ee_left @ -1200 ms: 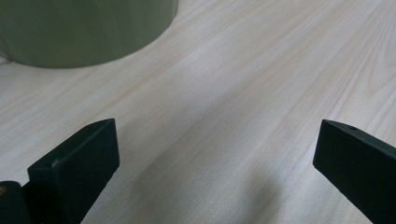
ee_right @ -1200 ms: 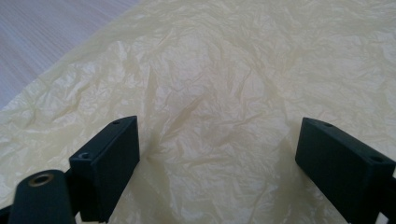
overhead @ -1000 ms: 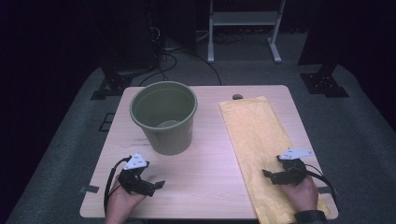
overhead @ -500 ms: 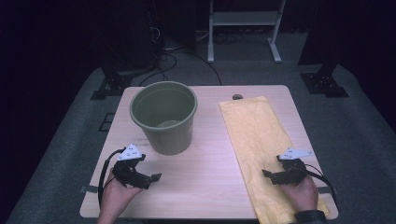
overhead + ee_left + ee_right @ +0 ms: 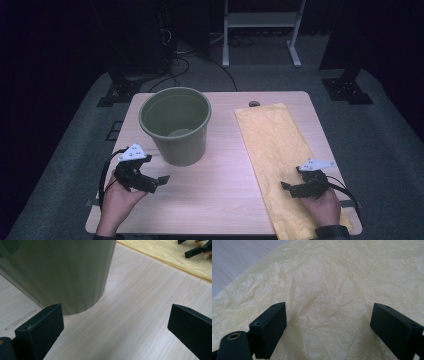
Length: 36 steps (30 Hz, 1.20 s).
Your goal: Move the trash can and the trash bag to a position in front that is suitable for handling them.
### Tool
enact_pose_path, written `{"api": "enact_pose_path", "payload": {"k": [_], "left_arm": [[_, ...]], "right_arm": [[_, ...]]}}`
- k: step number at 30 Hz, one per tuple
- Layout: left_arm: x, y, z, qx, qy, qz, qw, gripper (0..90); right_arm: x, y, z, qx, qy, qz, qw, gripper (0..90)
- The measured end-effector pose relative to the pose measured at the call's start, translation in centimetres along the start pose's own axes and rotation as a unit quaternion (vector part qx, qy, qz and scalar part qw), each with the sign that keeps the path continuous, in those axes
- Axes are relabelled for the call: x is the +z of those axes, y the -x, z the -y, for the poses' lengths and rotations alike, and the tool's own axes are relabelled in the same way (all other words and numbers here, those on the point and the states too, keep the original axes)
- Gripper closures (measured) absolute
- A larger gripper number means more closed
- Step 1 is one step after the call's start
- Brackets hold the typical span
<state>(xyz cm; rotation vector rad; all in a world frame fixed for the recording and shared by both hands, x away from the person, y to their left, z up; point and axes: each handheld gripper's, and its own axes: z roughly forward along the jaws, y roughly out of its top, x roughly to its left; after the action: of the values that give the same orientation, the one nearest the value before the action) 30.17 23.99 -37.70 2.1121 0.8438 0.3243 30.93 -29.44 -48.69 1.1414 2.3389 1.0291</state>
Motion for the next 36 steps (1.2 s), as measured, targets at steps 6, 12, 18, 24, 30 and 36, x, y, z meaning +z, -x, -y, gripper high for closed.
{"api": "enact_pose_path", "payload": {"k": [6, 12, 18, 24, 30, 36], "left_arm": [[-0.7, -0.4, -1.0, -0.005, 0.009, -0.003, 0.9999, 0.0], [-1.4, -0.6, -1.8, -0.005, 0.012, -0.001, 0.9999, 0.0], [-2.0, -1.0, -2.5, -0.008, 0.017, -0.003, 0.9998, 0.0], [-2.9, -1.3, -3.5, -0.008, 0.02, -0.01, 0.9997, 0.0], [-3.6, -1.7, -4.6, -0.001, 0.021, -0.019, 0.9996, 0.0], [-4.1, -2.1, -5.4, -0.001, 0.028, -0.023, 0.9993, 0.0]], "right_arm": [[0.0, 0.0, 0.0, 0.0, 0.0, 0.0, 1.0, 12.6], [0.0, 0.0, 0.0, 0.0, 0.0, 0.0, 1.0, 12.5], [0.0, 0.0, 0.0, 0.0, 0.0, 0.0, 1.0, 12.5], [0.0, 0.0, 0.0, 0.002, -0.002, -0.003, 1.0, 9.8], [0.1, 0.0, 0.0, -0.004, -0.003, -0.003, 1.0, 9.8], [0.1, 0.0, 0.0, -0.003, -0.003, -0.002, 1.0, 10.1]]}}
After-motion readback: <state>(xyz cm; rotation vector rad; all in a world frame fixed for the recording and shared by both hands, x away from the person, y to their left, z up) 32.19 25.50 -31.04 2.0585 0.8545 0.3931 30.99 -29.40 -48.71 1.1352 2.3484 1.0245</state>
